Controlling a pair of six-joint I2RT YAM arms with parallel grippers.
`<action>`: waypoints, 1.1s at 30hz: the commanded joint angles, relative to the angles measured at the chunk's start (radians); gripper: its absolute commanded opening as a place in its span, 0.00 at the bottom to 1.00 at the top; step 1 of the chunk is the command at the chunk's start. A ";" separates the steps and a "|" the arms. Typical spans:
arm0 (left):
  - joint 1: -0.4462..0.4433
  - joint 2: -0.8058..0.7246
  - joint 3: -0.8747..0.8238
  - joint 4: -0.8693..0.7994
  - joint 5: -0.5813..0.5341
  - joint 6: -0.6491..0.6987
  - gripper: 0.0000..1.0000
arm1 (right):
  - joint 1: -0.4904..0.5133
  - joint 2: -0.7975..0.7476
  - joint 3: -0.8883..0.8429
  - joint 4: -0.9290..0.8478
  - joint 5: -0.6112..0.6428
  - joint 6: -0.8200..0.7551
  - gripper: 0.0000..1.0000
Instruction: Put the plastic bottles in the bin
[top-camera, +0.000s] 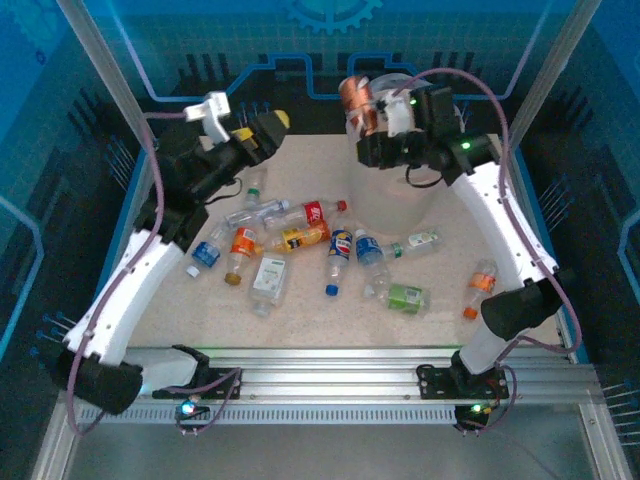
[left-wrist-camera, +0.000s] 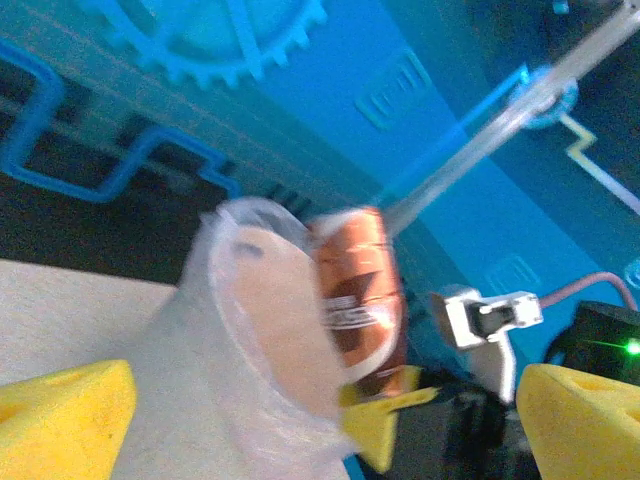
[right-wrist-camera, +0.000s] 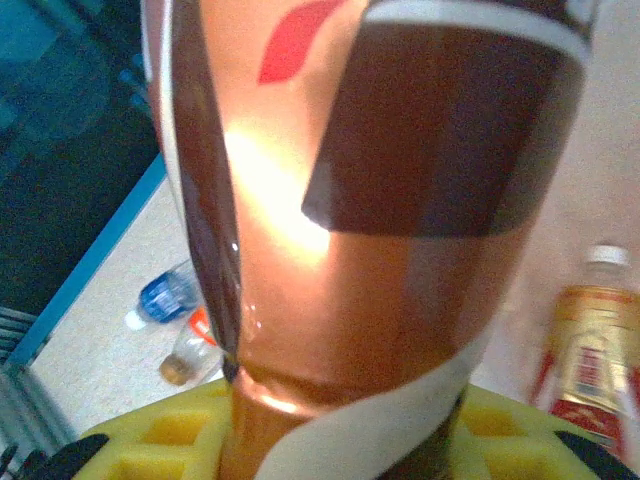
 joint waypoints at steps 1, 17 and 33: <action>0.010 -0.094 -0.078 -0.028 -0.210 0.086 0.99 | -0.071 0.049 0.130 -0.162 0.037 -0.046 0.12; 0.022 -0.228 -0.182 -0.129 -0.375 0.153 0.99 | -0.189 0.400 0.456 -0.353 0.023 -0.237 0.10; 0.051 -0.193 -0.216 -0.159 -0.367 0.109 0.99 | -0.170 0.570 0.462 -0.392 0.340 -0.378 0.15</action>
